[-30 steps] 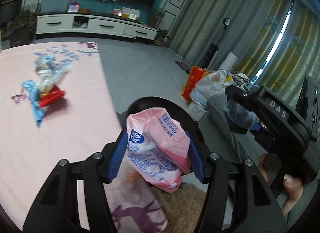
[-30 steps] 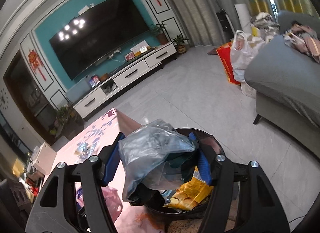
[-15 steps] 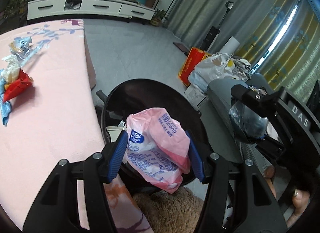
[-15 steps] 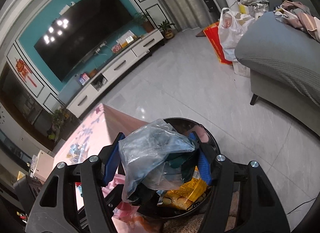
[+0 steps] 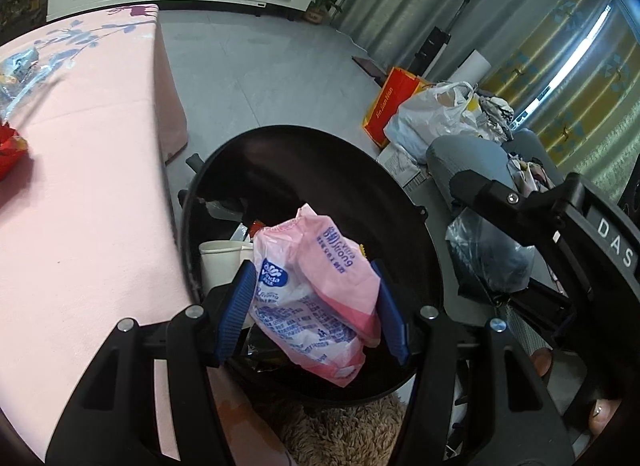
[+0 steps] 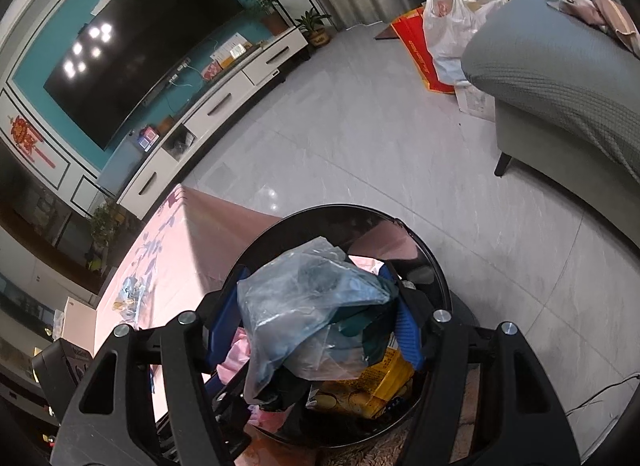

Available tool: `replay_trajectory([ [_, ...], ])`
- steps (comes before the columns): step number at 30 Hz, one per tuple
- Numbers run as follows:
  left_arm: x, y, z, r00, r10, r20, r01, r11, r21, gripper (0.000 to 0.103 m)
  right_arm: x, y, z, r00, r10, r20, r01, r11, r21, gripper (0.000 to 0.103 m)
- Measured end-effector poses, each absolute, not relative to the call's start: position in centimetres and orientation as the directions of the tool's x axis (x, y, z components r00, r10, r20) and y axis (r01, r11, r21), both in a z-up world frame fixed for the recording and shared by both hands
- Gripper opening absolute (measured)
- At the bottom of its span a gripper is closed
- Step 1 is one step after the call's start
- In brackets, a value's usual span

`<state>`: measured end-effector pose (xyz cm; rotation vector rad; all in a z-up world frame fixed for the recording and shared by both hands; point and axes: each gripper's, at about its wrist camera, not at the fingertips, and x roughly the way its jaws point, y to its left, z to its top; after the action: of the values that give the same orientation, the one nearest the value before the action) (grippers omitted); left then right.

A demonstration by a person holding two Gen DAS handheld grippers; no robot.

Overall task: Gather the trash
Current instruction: 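Open both tools to drop the pink wrapper and grey bag into the bin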

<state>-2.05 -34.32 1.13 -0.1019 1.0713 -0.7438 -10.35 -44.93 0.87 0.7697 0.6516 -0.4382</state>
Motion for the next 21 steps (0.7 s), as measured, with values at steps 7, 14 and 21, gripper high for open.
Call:
replay_trajectory([
  [7,-2.2,-35.1,0.7,0.24,-0.593,-0.769,0.513,0.75,-0.418,0.059,-10.1,-44.9,0.5,0.713,-0.106,-0.693,0.585,0.635,0.505,0.066],
  [14,-2.5,-35.6,0.8,0.236,-0.591,-0.771,0.524,0.746,-0.412,0.061,-10.1,-44.9,0.5,0.721,-0.098,-0.686,0.58,0.627,0.519,0.073],
  [21,-2.8,-34.6,2.0,0.257,-0.603,-0.755,0.525,0.743,-0.415,0.081,-10.0,-44.6,0.9,0.722,-0.119,-0.682,0.585,0.631,0.509,0.079],
])
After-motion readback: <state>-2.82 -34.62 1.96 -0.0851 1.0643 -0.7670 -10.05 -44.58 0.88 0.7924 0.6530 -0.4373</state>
